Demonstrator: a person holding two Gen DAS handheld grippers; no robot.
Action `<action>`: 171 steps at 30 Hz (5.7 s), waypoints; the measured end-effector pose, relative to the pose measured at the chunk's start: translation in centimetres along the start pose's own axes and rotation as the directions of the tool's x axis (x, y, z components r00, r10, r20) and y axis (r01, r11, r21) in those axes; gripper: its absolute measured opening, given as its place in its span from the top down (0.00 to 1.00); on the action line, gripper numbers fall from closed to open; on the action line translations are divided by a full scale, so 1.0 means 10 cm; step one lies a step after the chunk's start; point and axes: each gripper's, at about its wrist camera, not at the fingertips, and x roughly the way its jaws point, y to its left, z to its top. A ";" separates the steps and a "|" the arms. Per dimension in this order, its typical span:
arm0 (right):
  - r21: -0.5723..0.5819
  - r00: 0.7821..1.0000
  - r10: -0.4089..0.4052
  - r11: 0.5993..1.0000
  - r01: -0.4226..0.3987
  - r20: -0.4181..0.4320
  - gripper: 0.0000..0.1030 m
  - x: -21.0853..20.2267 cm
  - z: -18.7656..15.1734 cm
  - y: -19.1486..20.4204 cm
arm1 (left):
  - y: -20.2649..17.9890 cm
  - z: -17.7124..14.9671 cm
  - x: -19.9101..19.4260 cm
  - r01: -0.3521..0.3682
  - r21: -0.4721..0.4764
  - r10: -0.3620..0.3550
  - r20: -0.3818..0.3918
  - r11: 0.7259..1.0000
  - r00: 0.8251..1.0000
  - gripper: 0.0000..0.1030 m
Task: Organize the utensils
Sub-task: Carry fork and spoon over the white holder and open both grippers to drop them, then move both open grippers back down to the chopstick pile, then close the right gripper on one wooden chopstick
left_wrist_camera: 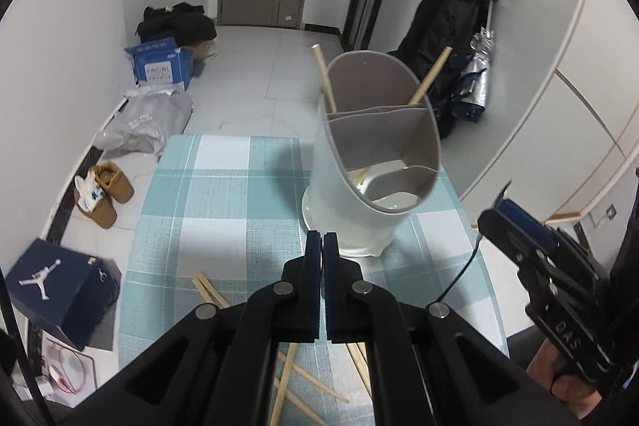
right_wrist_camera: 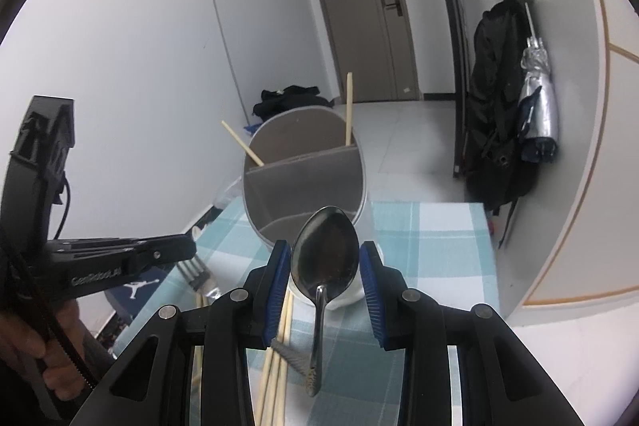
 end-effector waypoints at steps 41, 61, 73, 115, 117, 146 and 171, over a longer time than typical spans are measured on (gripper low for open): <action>-0.009 0.968 0.051 0.999 -0.050 0.245 0.67 0.17 1.69 -0.12 | -0.37 1.56 -0.51 -0.076 0.349 0.030 0.138 0.934 0.990 1.00; -0.083 0.981 0.120 0.991 -0.109 0.150 0.67 0.74 1.36 -0.22 | -0.42 1.56 0.11 0.002 0.464 0.022 -0.045 0.886 0.999 1.00; -0.132 0.987 0.145 0.982 -0.135 0.069 0.65 0.77 1.19 -0.19 | -0.12 1.60 0.09 0.136 0.255 -0.118 -0.085 0.957 0.989 0.94; -0.088 0.990 0.072 0.994 -0.062 0.121 0.16 -0.52 0.56 0.46 | 0.31 0.14 -1.04 -0.169 -0.206 0.230 0.321 0.964 0.919 0.01; -0.091 0.992 0.068 0.994 -0.058 0.108 0.16 -0.51 0.48 0.48 | 0.32 0.06 -1.00 -0.174 -0.206 0.233 0.313 0.963 0.921 0.01; -0.095 0.918 0.024 0.993 -0.067 -0.396 0.36 0.74 -0.43 0.81 | 1.14 -0.39 -0.34 -0.141 -0.403 0.184 0.071 0.904 0.980 0.01; -0.238 0.862 -0.153 0.971 0.039 -0.483 0.72 1.70 -0.52 1.06 | 1.60 -0.47 -0.28 -0.215 -0.536 0.249 -0.009 0.817 0.969 0.01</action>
